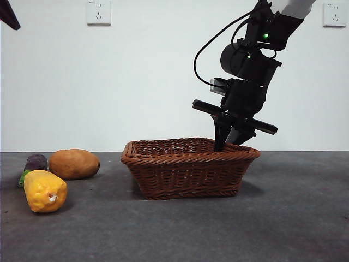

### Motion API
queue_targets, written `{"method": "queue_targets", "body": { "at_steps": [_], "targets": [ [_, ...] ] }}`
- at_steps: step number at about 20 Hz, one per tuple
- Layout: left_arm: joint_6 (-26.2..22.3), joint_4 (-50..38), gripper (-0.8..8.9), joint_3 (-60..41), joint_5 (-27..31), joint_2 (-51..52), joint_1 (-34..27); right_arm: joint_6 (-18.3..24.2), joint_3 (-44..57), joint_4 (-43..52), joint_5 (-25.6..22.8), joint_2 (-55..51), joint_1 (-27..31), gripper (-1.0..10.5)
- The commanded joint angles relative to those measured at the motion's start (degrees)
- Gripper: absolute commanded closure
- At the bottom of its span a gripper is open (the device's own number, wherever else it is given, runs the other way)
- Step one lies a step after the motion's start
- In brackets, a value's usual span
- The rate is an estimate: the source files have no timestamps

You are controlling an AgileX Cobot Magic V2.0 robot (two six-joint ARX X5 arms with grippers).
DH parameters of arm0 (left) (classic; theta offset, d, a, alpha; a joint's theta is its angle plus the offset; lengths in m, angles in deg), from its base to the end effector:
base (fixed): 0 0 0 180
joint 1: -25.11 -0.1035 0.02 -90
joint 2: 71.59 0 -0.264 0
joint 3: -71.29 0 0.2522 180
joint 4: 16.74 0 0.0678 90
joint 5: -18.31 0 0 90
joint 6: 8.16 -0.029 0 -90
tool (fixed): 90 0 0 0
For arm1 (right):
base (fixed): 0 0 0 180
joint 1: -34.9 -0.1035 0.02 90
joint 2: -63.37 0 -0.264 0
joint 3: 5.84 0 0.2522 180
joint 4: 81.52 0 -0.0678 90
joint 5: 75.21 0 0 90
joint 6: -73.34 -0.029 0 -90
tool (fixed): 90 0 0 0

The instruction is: Help me put the vegetables on the table into the basket

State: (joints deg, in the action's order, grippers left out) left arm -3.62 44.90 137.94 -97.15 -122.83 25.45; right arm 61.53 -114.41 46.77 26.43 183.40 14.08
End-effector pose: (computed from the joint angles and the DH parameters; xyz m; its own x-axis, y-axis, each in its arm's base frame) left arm 0.1628 -0.0134 0.3085 0.6220 -0.4336 -0.6520 0.2446 0.8986 -0.3642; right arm 0.4117 0.1628 0.1961 0.3415 0.3457 -0.8740 -0.2534 0.9293 0.2686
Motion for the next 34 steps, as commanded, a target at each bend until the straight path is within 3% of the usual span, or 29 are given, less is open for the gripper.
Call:
{"method": "queue_targets", "body": {
  "at_steps": [1,5,8,14,18,21,27,32,34],
  "targets": [
    [-0.07,1.42,0.93,0.15,0.22,-0.85,0.13,-0.2,0.13,0.22,0.37,-1.16,-0.17,9.6],
    [0.92,1.75,0.94,0.15,0.2,-2.84,0.13,-0.09,0.13,-0.96,0.37,-12.17,-0.17,9.6],
    [1.7,1.75,0.94,0.15,0.2,-4.96,0.13,2.47,0.13,-4.52,0.2,-22.77,-0.17,9.6],
    [10.73,-0.63,0.94,0.15,5.49,-12.61,4.59,5.77,0.13,-10.05,0.13,-37.73,-0.17,9.6],
    [18.88,-7.76,0.94,0.15,11.13,-18.56,10.95,7.85,0.13,-14.32,0.13,-42.05,-0.17,9.6],
    [23.04,-8.13,0.94,0.15,16.57,-23.74,14.34,9.07,0.13,-16.68,0.13,-44.24,-0.17,9.6],
    [30.21,-10.34,0.95,0.17,17.25,-32.39,16.94,10.62,0.13,-18.95,0.55,-47.19,-0.17,9.6],
    [32.26,-11.15,0.99,0.17,19.37,-35.82,17.73,12.17,0.13,-21.11,0.57,-47.19,-0.17,9.6],
    [32.96,-11.17,2.33,0.15,21.07,-36.13,17.92,12.44,0.13,-21.03,1.03,-47.19,-0.17,9.6]
  ]
}}
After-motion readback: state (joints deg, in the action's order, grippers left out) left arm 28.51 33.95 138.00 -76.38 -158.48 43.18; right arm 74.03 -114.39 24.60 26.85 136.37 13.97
